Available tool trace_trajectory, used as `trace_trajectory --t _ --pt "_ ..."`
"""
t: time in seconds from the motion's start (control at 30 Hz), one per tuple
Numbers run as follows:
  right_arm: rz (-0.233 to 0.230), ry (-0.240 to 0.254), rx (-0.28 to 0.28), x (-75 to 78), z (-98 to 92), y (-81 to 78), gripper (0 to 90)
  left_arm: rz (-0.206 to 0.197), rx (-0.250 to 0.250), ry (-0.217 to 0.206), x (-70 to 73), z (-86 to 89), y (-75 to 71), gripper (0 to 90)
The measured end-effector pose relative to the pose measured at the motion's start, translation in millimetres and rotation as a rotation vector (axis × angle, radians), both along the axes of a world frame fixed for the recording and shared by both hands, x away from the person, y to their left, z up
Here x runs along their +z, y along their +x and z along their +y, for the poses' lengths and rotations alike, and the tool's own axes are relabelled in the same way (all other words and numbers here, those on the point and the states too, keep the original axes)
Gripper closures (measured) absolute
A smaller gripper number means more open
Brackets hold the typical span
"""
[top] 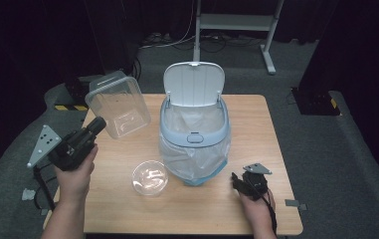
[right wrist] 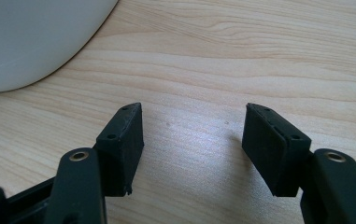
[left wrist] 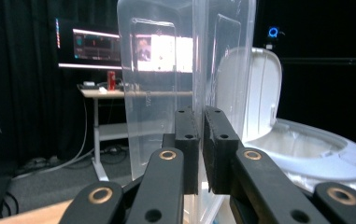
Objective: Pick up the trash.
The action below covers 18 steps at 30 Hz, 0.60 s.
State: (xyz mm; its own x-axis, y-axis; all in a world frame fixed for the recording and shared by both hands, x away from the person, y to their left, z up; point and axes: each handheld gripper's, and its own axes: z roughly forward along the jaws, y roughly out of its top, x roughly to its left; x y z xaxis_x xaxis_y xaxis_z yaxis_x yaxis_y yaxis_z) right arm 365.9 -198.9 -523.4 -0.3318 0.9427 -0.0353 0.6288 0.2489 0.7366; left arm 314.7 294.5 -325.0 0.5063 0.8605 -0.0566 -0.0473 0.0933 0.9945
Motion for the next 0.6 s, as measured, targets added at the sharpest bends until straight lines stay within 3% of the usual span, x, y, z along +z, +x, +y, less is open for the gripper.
trace_trajectory --t 0.23,0.6 --pt "0.003 0.005 0.003 0.0 -0.4 0.4 38.6 -0.022 -0.04 -0.012 16.3 -11.7 8.4 84.8" --pt "0.003 0.005 0.007 0.0 -0.1 0.0 38.5 -0.04 -0.113 -0.013 33.6 -45.3 22.5 84.9"
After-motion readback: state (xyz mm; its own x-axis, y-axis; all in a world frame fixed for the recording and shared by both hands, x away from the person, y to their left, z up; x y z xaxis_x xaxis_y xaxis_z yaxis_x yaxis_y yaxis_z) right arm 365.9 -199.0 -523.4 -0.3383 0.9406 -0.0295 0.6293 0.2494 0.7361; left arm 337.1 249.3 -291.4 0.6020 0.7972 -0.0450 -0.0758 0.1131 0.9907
